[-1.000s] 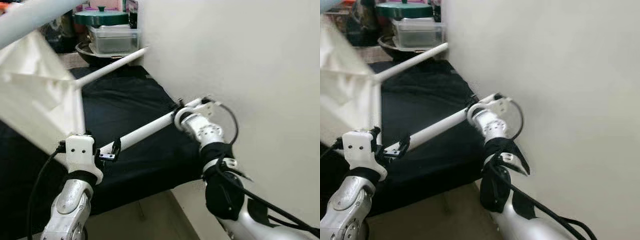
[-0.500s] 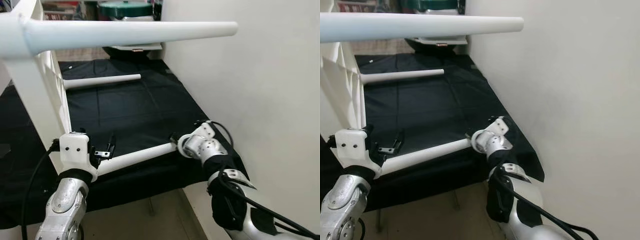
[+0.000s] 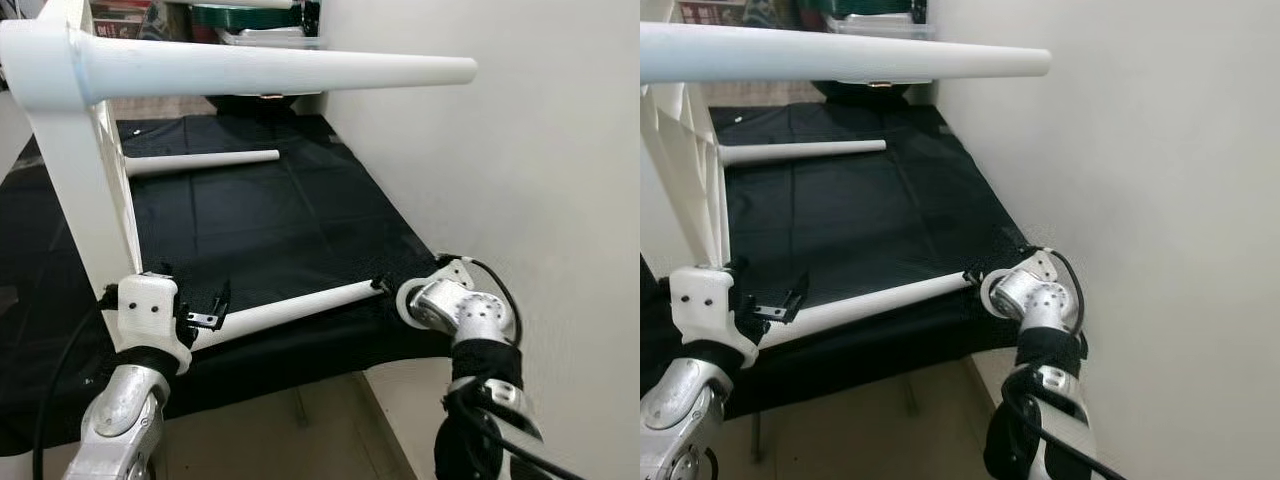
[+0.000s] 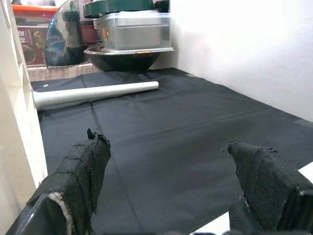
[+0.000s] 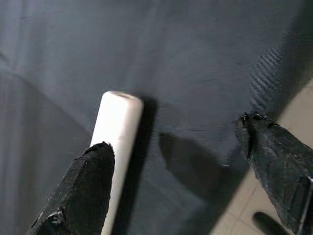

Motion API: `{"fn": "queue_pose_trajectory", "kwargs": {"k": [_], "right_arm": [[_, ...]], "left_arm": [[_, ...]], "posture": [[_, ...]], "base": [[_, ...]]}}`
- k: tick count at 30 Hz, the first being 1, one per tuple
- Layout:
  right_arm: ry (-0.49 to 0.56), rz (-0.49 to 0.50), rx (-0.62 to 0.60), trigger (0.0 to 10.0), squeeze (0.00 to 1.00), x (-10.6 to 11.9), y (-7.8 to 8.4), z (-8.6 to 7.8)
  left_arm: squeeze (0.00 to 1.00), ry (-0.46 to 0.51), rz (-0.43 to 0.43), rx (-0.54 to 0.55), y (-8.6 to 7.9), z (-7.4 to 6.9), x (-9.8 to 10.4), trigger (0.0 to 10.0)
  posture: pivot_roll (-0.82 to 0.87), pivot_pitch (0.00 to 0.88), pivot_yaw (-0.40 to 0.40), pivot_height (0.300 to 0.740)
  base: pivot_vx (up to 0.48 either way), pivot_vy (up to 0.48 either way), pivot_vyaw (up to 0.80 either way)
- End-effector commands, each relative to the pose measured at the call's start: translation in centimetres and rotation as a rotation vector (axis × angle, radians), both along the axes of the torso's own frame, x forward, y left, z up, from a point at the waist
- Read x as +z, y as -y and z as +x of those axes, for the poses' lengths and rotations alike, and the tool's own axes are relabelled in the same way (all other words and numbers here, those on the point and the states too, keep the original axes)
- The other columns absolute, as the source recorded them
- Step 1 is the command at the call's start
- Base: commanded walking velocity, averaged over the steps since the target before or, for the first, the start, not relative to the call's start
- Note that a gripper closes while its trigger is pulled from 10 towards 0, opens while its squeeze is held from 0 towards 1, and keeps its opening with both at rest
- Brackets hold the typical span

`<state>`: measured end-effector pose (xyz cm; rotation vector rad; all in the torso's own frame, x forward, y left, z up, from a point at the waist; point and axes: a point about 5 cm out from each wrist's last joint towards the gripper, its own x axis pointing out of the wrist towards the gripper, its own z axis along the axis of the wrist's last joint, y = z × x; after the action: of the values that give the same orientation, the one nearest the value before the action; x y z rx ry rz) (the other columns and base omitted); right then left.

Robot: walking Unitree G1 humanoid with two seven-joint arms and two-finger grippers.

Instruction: Building children table

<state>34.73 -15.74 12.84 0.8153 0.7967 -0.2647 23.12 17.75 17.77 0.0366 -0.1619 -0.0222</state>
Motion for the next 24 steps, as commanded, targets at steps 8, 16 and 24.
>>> {"fn": "queue_pose_trajectory", "kwargs": {"k": [8, 16, 24], "right_arm": [[0.507, -0.619, 0.349, 10.0, 0.0, 5.1, 0.4, 0.0], [0.909, -1.272, 0.305, 10.0, 0.0, 10.5, 1.9, -0.3], [1.153, -1.803, 0.175, 10.0, 0.0, 16.5, 3.8, -1.9]], "left_arm": [[0.0, -0.032, 0.022, -0.081, 1.6, -1.0, -0.4, 10.0], [0.0, -0.081, 0.023, -0.108, 2.3, -2.6, -1.4, 10.0], [0.0, -0.098, 0.024, -0.058, 1.3, -2.6, -1.8, 10.0]], "posture": [[0.05, 0.0, -0.111, 0.74], [0.07, 0.0, -0.116, 0.74], [0.05, 0.0, -0.114, 0.74]], "base": [[0.0, 0.0, 0.0], [0.0, 0.0, 0.0], [0.0, 0.0, 0.0]]}}
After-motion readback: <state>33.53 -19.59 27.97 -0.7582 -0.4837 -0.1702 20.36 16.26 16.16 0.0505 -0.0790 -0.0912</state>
